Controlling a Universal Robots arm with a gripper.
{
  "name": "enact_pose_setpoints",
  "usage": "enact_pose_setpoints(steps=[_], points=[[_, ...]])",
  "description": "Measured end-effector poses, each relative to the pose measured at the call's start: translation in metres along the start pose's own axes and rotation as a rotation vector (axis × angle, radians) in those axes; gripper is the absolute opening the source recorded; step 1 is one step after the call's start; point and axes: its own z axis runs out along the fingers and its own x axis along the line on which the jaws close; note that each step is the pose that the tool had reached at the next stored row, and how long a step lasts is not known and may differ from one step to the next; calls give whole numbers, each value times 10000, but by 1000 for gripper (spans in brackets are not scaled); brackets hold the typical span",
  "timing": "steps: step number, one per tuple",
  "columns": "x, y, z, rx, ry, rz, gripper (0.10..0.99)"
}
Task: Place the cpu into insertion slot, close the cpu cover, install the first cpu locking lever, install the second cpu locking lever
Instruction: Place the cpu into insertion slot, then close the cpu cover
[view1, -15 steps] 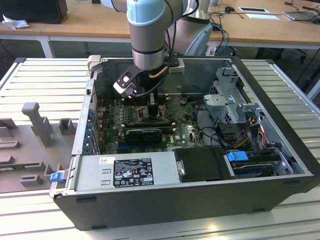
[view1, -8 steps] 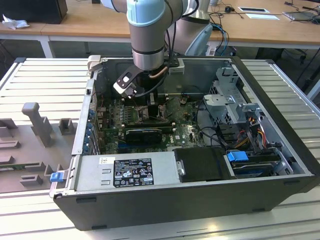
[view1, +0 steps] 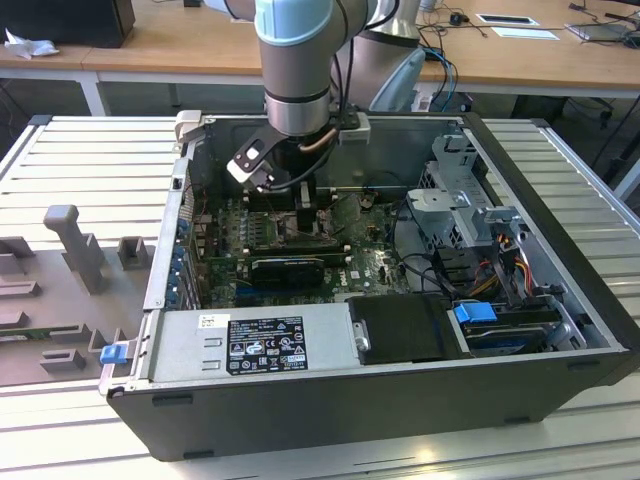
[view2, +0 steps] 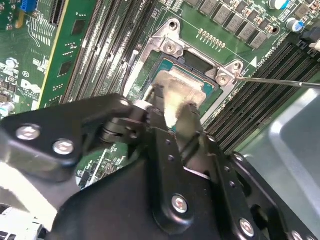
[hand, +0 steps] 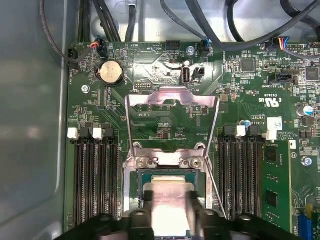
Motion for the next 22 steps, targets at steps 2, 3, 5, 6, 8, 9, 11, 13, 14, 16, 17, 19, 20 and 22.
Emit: enact_pose_setpoints(steps=[2, 3, 5, 6, 8, 9, 11, 13, 14, 16, 17, 19, 20, 22], points=[[0, 13, -13, 75, -1, 1, 216], [0, 16, -19, 100, -2, 1, 157], [0, 16, -27, 107, -3, 3, 106], [0, 17, -30, 107, -1, 2, 106], [1, 18, -38, 107, -1, 2, 106], [1, 18, -41, 106, -1, 1, 106], [0, 19, -51, 106, -1, 2, 106], [1, 20, -61, 105, 1, 1, 106], [1, 20, -61, 106, 0, 1, 106], [0, 33, -62, 112, -4, 20, 106], [1, 58, -59, 126, -4, 38, 106], [2, 101, -55, 167, -4, 45, 106], [1, 118, -53, 186, -4, 45, 106], [1, 146, -52, 262, -1, 51, 106]])
